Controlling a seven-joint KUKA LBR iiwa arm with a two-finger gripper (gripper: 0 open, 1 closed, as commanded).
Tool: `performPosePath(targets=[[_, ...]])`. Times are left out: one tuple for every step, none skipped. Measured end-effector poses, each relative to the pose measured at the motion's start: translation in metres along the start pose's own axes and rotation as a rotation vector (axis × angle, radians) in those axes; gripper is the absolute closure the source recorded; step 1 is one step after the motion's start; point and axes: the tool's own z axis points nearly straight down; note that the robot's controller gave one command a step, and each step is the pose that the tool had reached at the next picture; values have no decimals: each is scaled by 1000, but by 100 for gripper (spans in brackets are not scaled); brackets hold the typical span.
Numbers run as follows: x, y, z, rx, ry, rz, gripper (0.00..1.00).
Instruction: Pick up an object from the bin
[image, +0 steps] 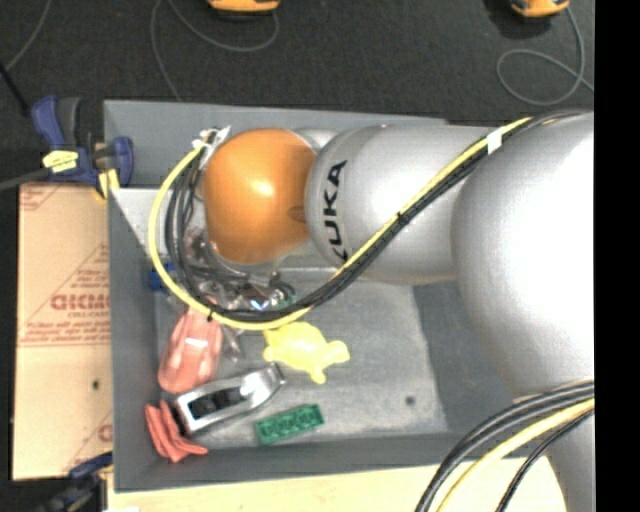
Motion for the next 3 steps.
performPosePath(targets=[[-5, 7, 67, -3, 0, -265, 0], [-11, 5, 64, 2, -7, -439, 100], [-11, 6, 64, 2, -6, -439, 100]])
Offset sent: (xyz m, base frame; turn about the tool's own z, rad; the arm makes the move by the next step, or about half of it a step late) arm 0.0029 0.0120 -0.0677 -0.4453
